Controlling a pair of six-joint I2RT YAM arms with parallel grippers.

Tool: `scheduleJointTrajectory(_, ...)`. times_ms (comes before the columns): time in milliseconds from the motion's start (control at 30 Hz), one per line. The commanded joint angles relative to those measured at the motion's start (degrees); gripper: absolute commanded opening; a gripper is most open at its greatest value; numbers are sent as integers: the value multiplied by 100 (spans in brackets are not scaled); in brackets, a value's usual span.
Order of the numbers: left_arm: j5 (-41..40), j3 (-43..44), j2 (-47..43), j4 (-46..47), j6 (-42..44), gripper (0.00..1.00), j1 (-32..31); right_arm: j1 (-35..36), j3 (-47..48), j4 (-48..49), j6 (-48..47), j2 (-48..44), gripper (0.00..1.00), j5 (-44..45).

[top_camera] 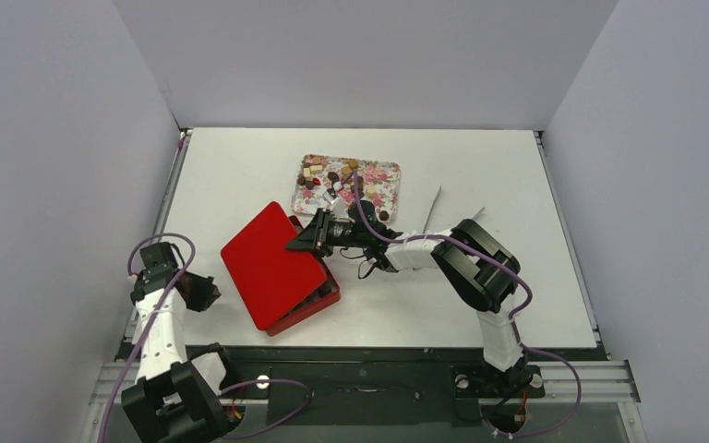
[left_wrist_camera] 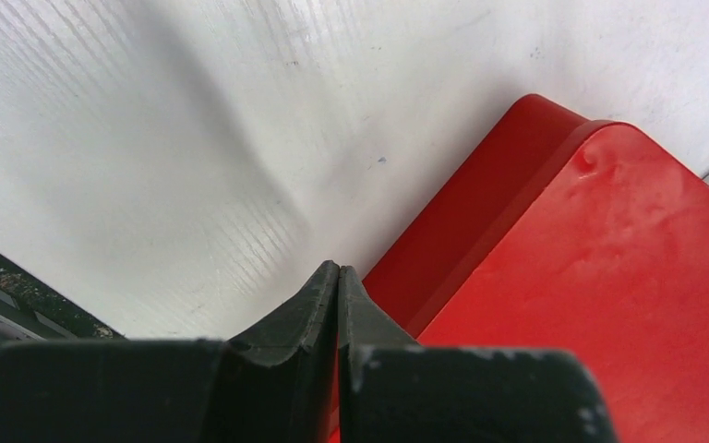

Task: Pack the chocolate
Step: Close the box lid on the packing box.

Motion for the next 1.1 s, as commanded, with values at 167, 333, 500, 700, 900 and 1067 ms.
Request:
scheduleJointTrajectory(167, 555, -331, 86, 527, -71, 0, 13, -80, -52, 619, -139, -22, 0, 86)
scheduleJointTrajectory(333, 607, -405, 61, 615, -190, 0, -245, -87, -73, 602, -175, -3, 0, 113)
scheduleJointTrajectory(500, 597, -429, 127, 771, -363, 0, -642, -89, -89, 570, -236, -2, 0, 146)
scheduleJointTrajectory(700, 546, -352, 239, 831, -482, 0, -842, -97, -94, 316, -430, -46, 0, 200)
scheduleJointTrajectory(900, 505, -277, 321, 859, -512, 0, -960, -113, -137, 2, -657, -131, 5, 274)
scheduleJointTrajectory(1067, 503, -214, 418, 896, -512, 0, -1023, -145, -176, -342, -904, -232, 18, 373)
